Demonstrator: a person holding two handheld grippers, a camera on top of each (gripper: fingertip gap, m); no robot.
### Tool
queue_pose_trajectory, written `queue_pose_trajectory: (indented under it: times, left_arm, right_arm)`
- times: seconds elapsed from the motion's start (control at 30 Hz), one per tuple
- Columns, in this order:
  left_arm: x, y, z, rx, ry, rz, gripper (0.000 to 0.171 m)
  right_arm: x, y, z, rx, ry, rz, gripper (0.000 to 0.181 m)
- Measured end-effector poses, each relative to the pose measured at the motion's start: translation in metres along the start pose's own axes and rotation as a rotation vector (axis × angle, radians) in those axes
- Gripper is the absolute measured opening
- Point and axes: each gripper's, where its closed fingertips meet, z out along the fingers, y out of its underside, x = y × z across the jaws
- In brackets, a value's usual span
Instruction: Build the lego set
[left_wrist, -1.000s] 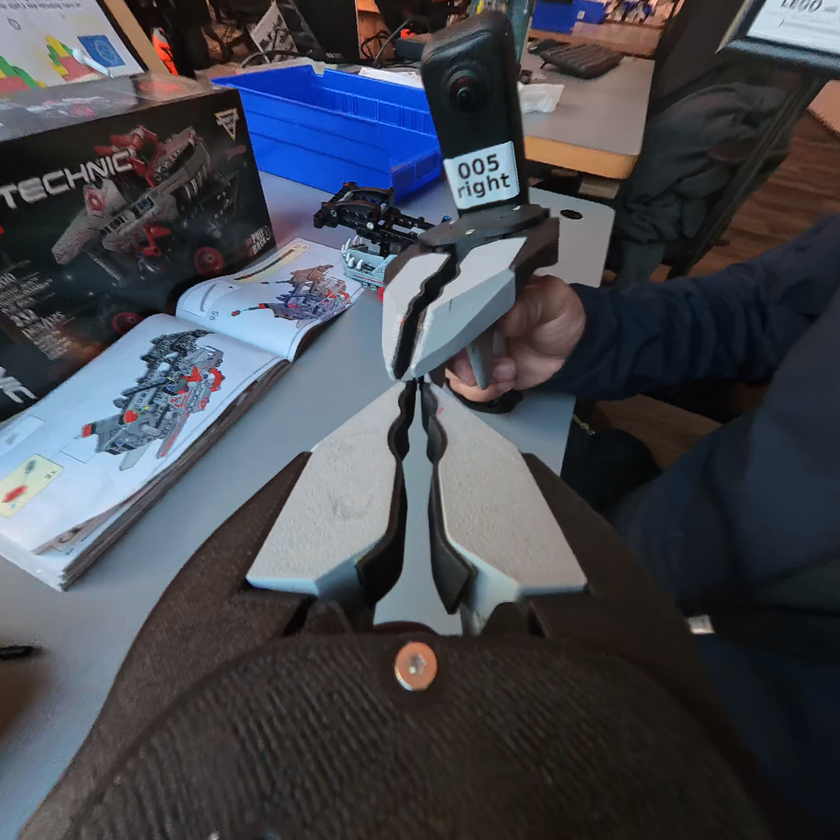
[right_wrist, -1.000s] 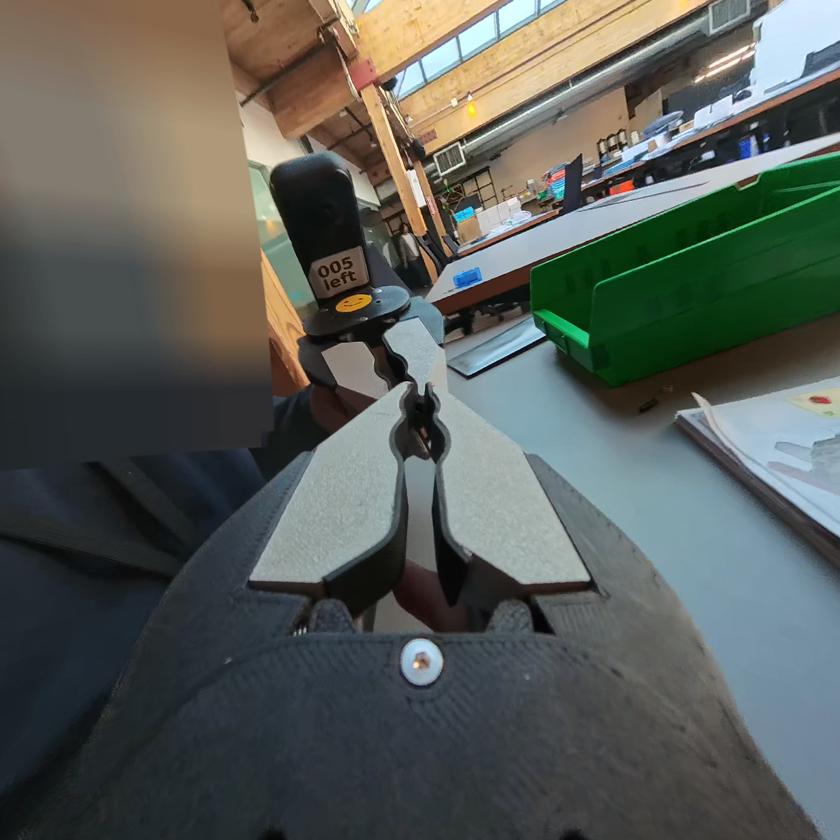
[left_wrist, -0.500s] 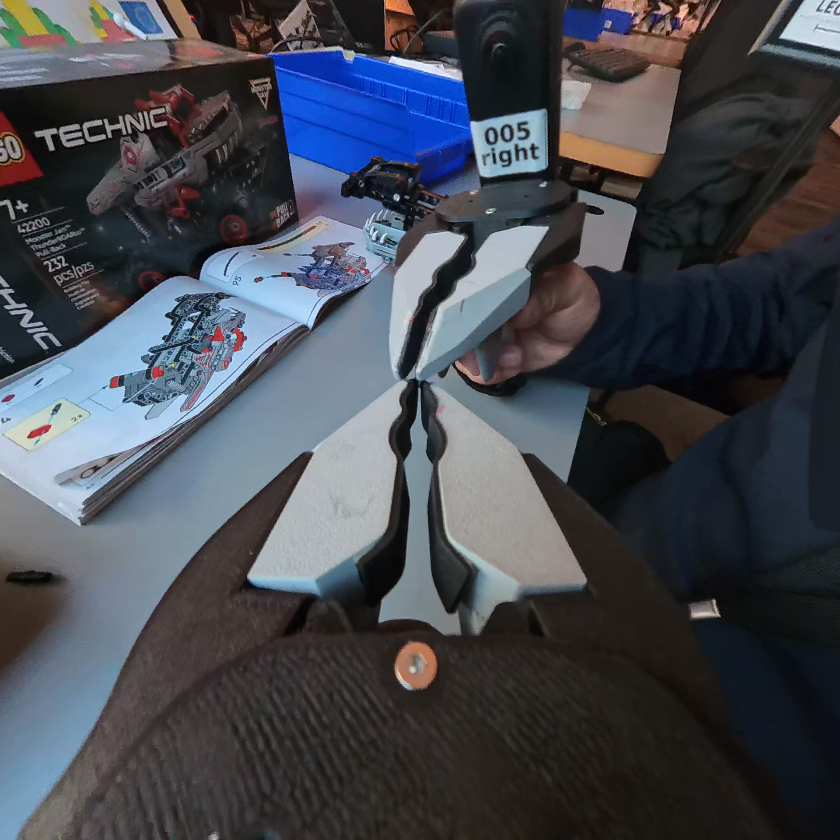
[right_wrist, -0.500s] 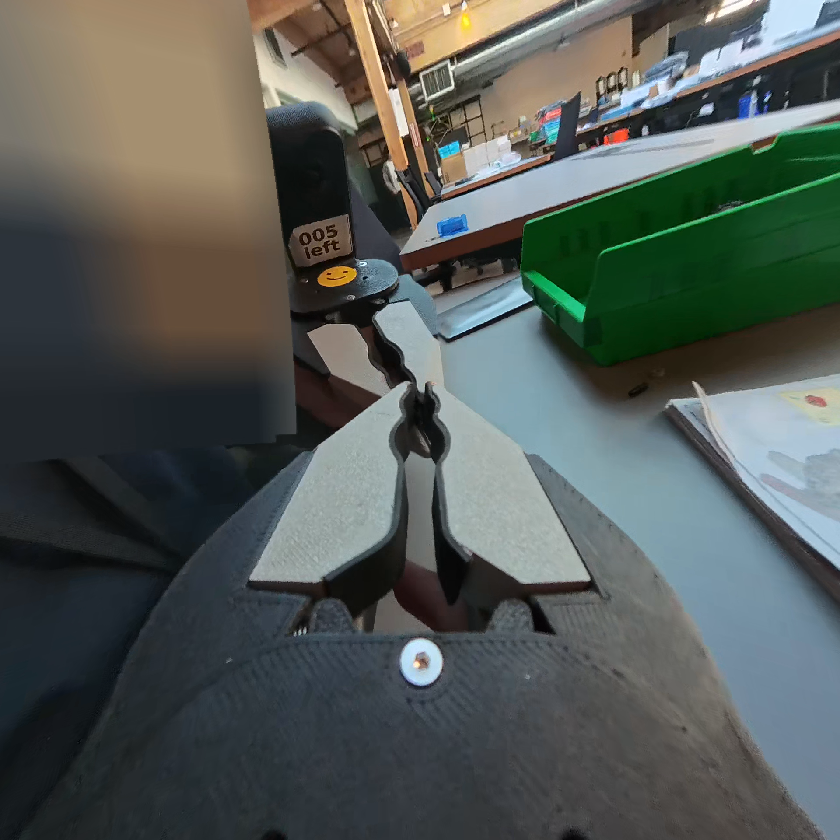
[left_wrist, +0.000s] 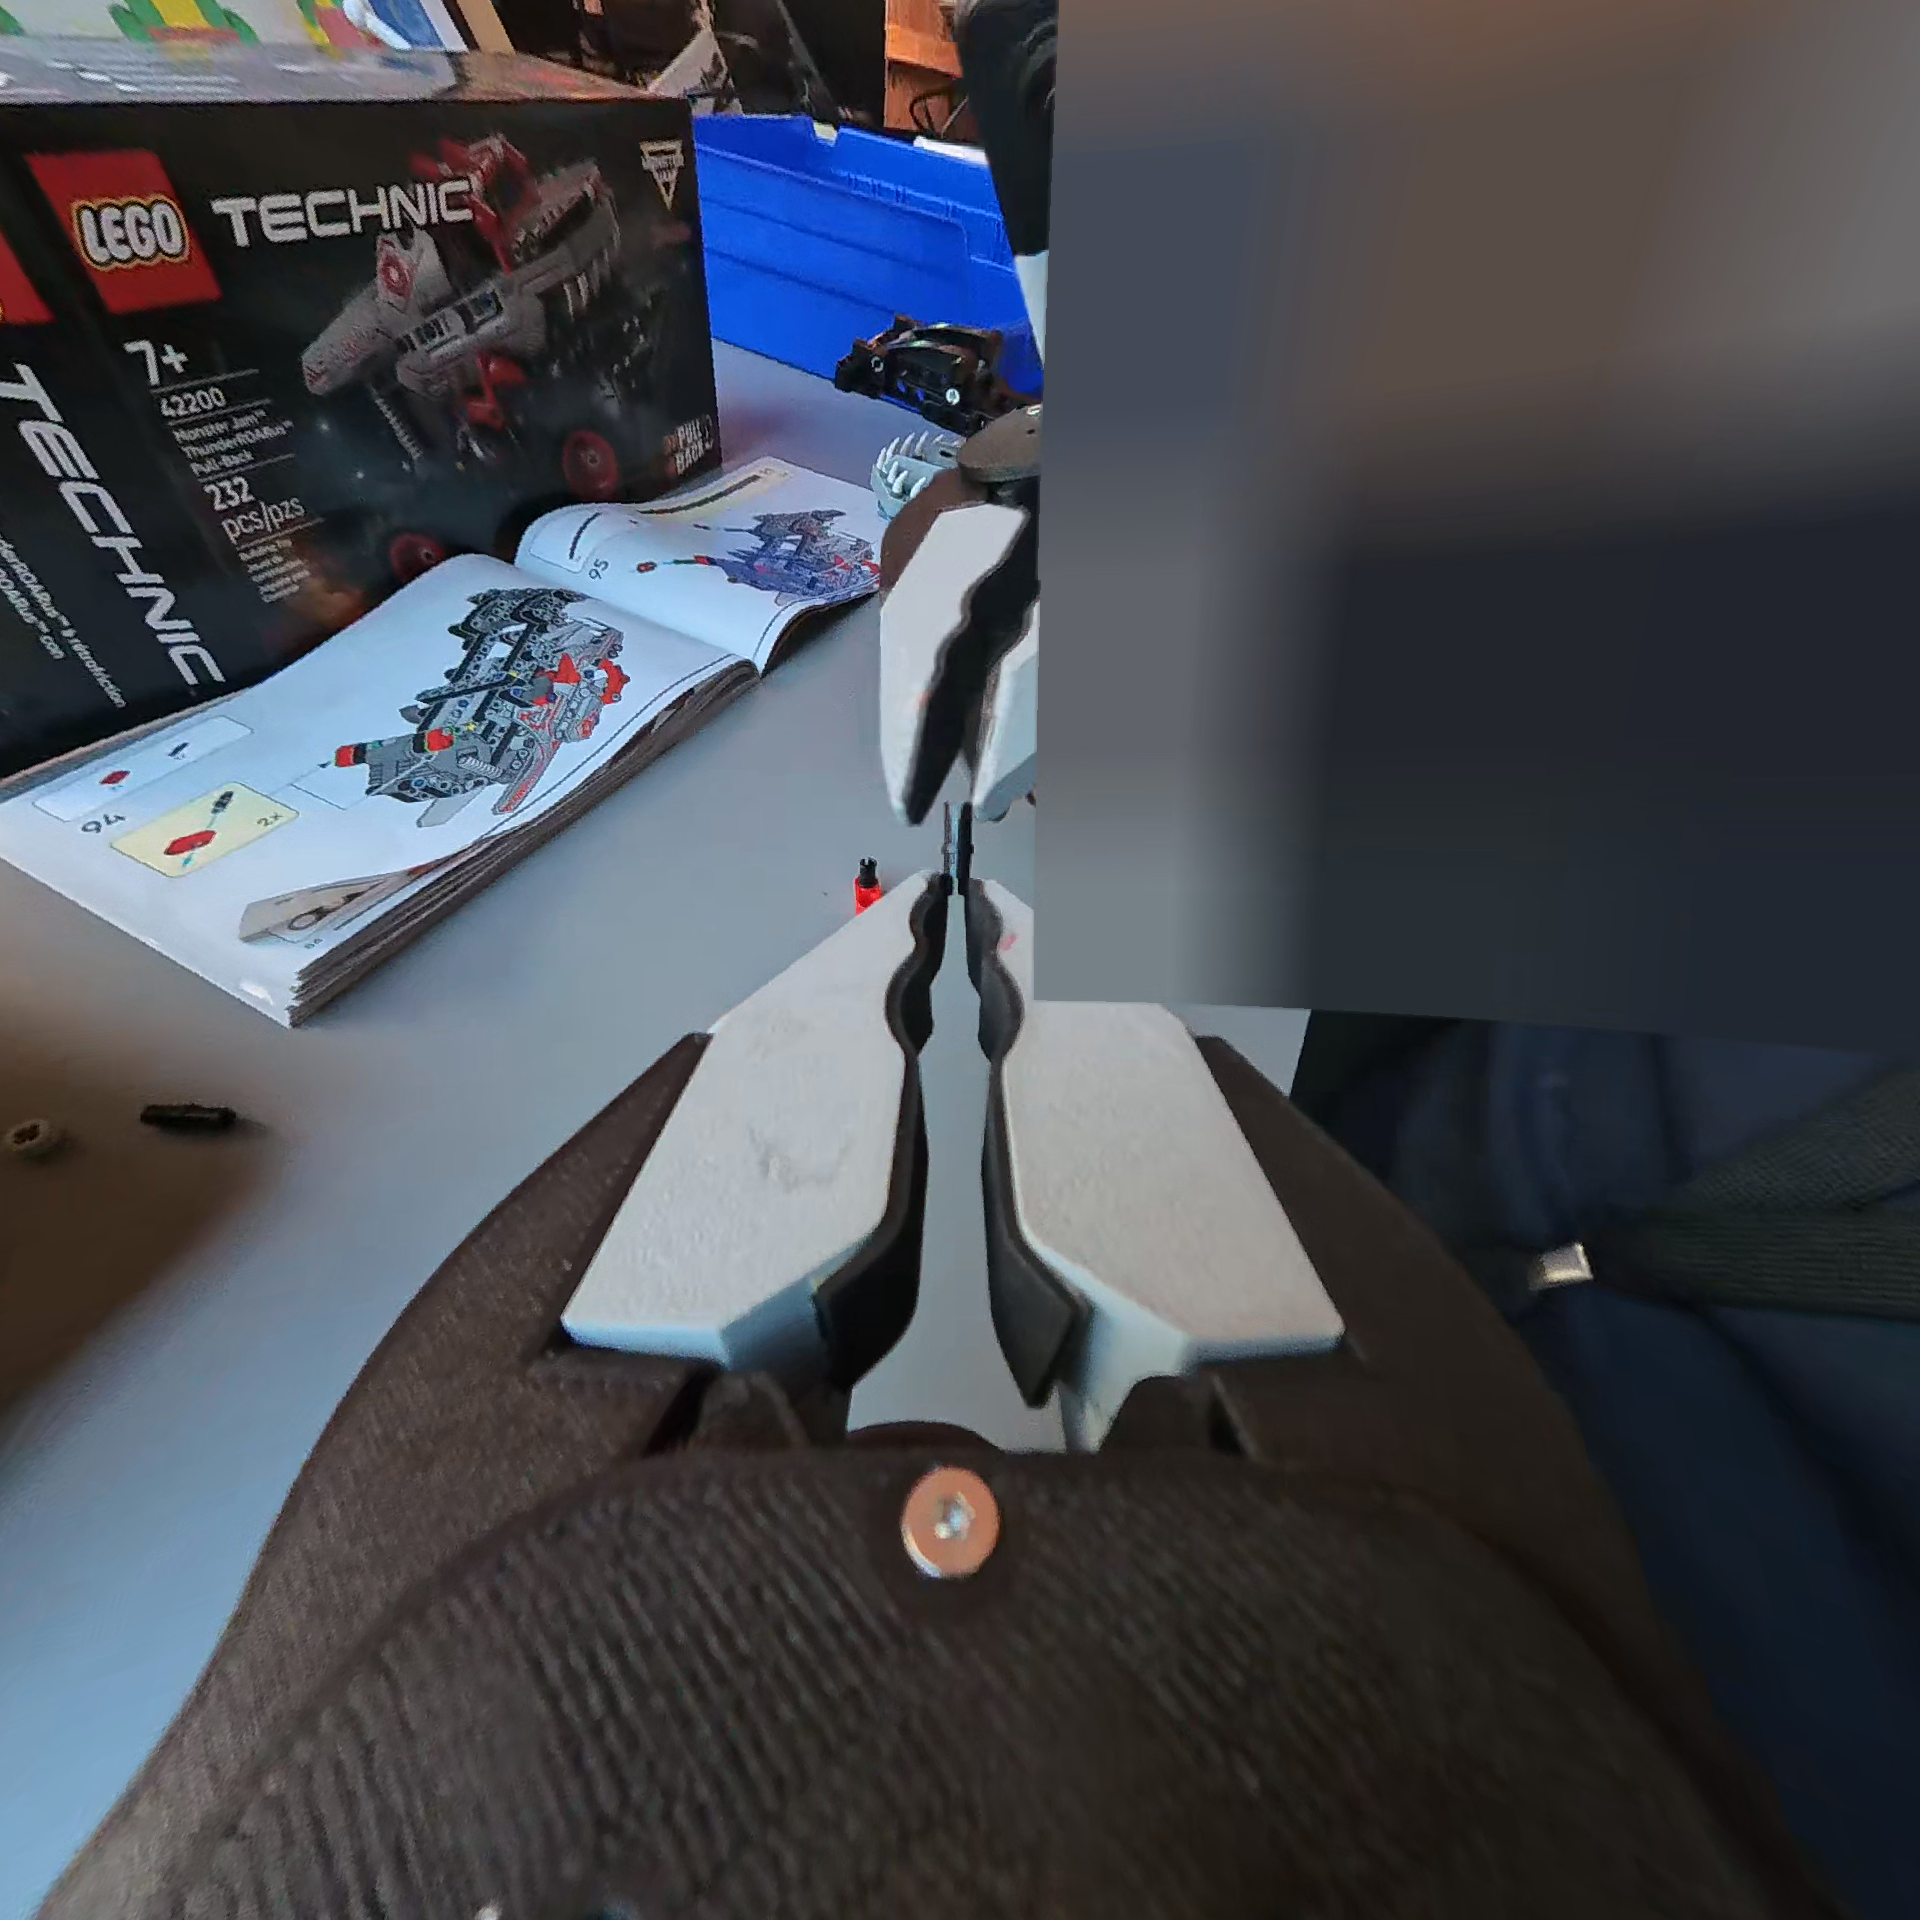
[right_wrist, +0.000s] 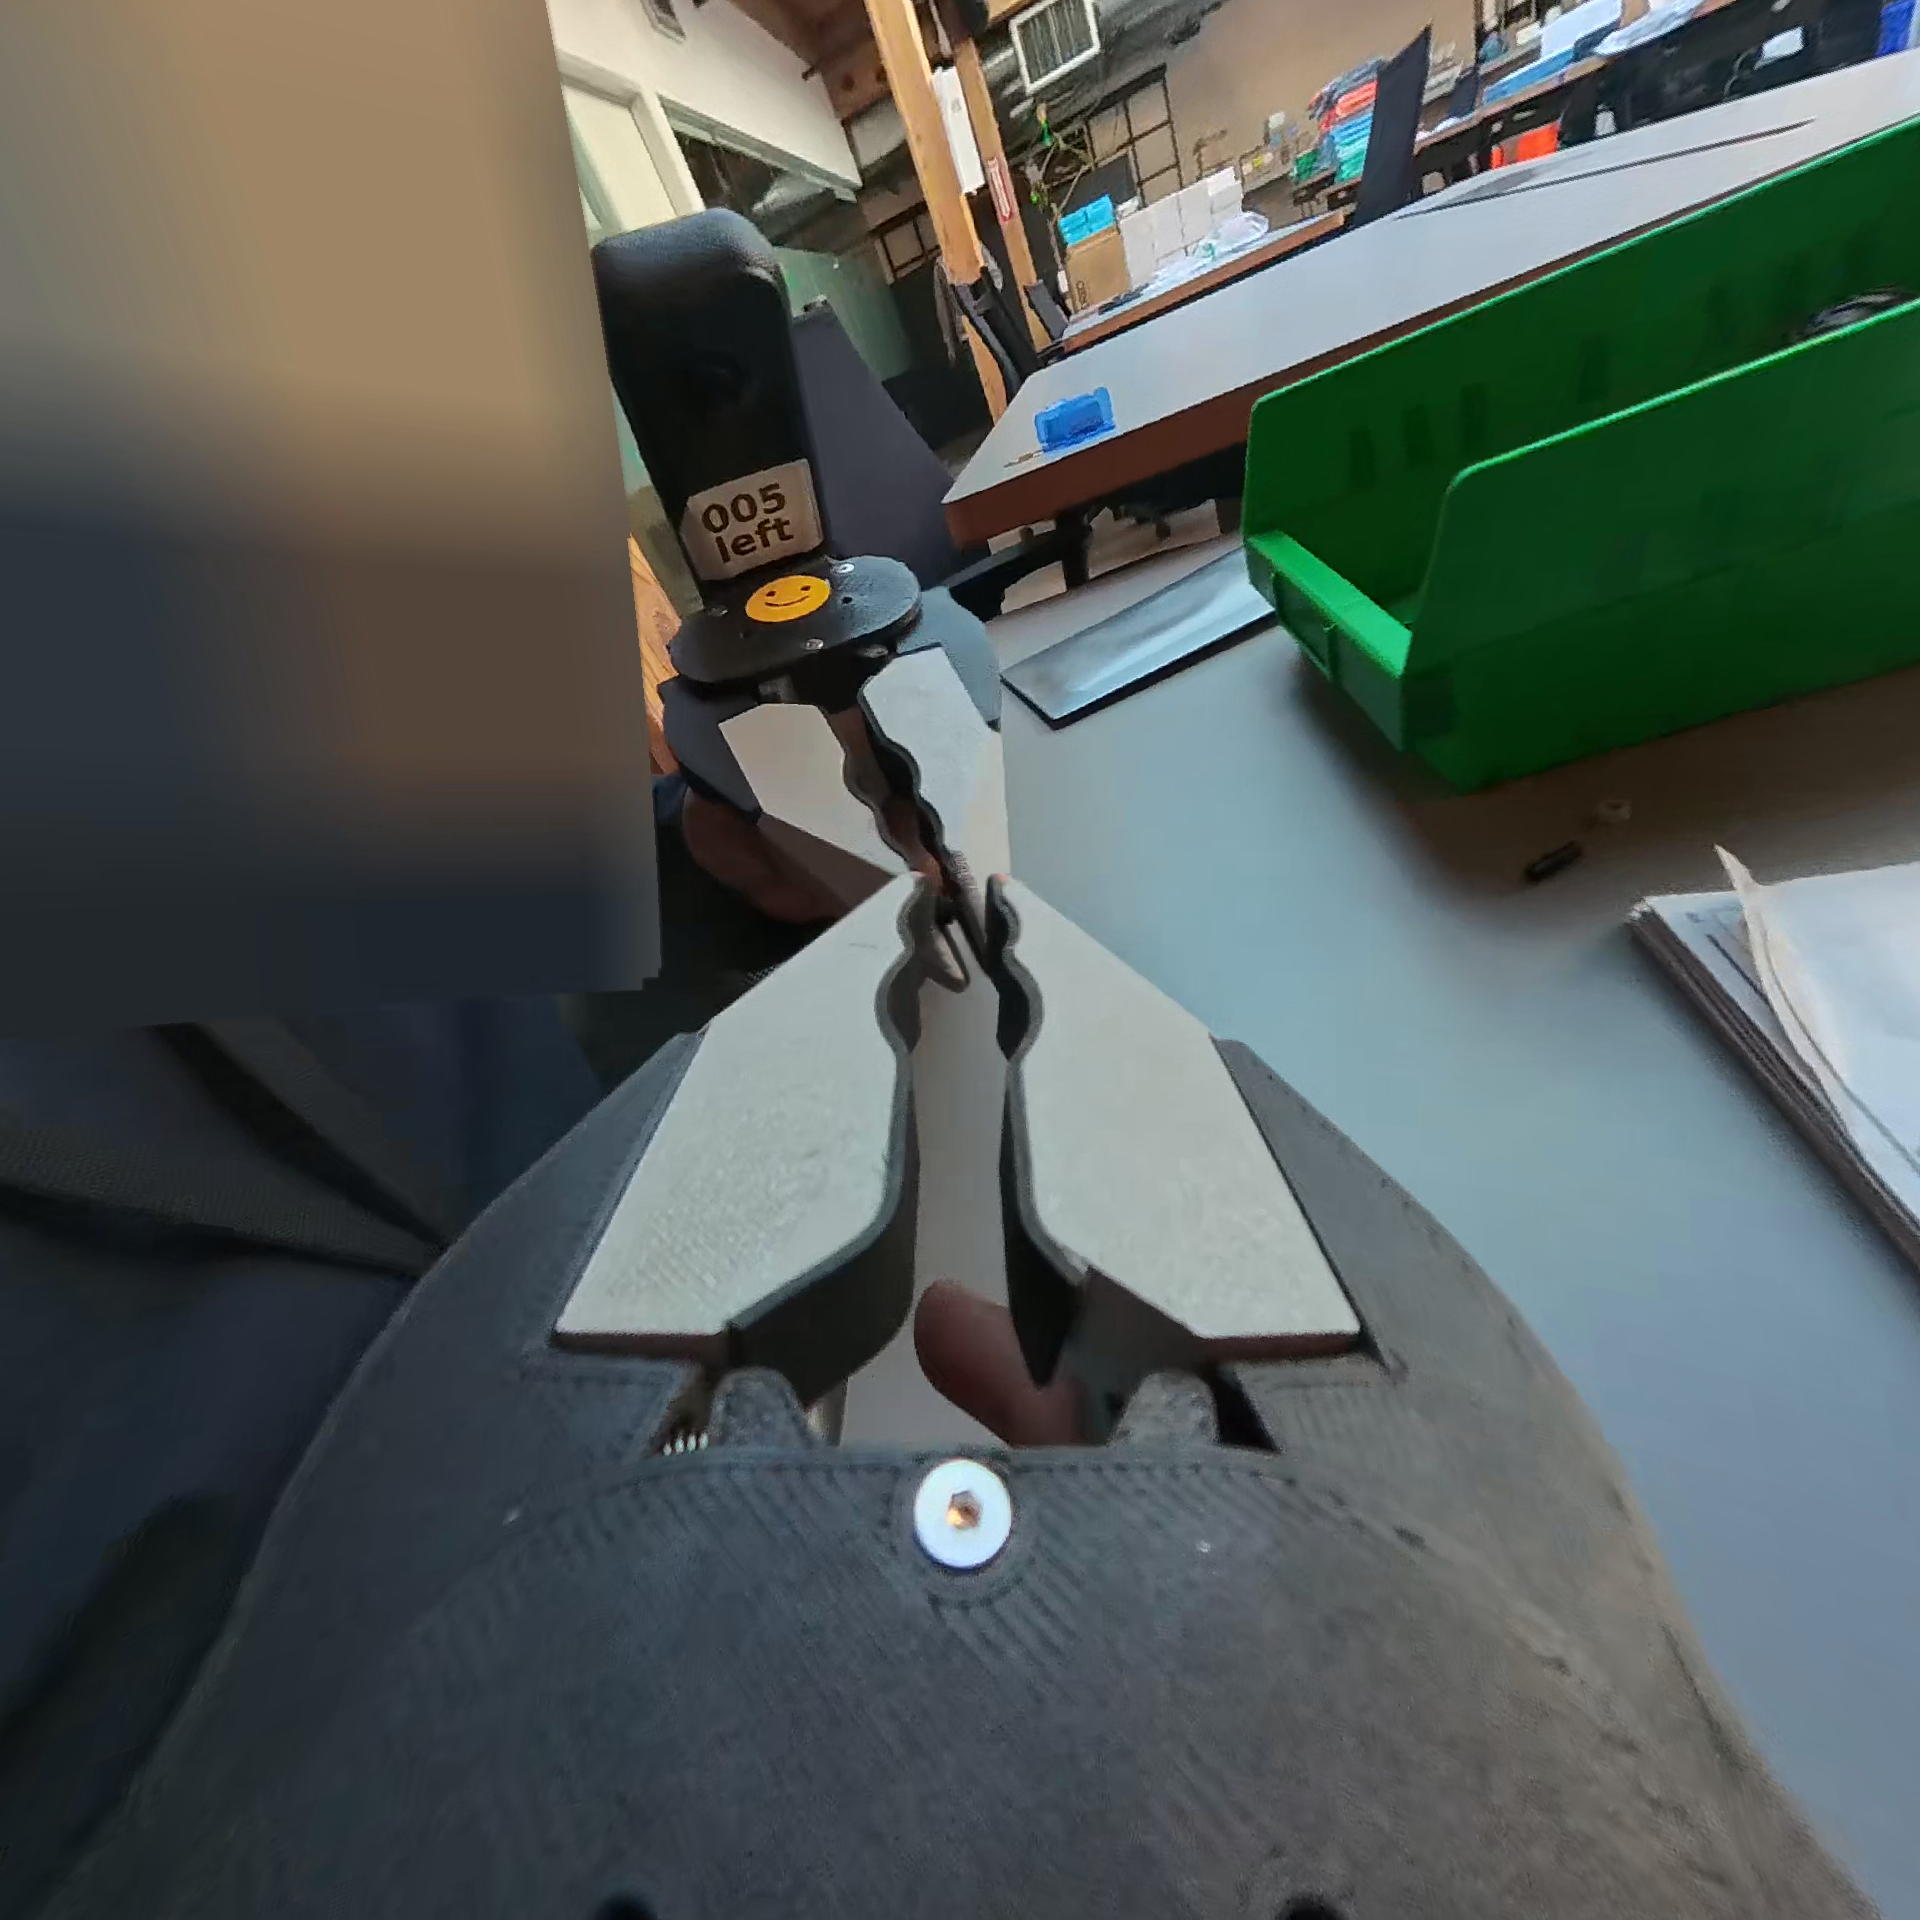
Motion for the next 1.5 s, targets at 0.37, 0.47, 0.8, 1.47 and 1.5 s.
queue_pose_trajectory:
  times: [0.37, 0.47, 0.8, 1.47, 1.5]
  left_arm:
    - [-0.013, 0.010, -0.002, -0.038, 0.070, -0.078, 0.010]
    - [-0.041, 0.038, 0.002, -0.238, 0.013, 0.016, 0.025]
    - [-0.055, 0.064, 0.034, -0.497, 0.146, 0.175, 0.011]
    - [-0.028, 0.067, 0.037, -0.474, 0.132, 0.106, 0.004]
    - [-0.028, 0.067, 0.037, -0.474, 0.133, 0.104, 0.004]
  right_arm:
    - [0.018, 0.003, 0.002, -0.085, 0.116, -0.058, 0.000]
    - [0.045, 0.019, -0.005, -0.177, 0.204, 0.060, 0.000]
    - [0.066, 0.052, -0.004, -0.373, 0.346, 0.100, 0.000]
    - [0.052, 0.070, -0.012, -0.478, 0.368, -0.041, 0.000]
    - [0.053, 0.070, -0.012, -0.478, 0.371, -0.046, 0.000]
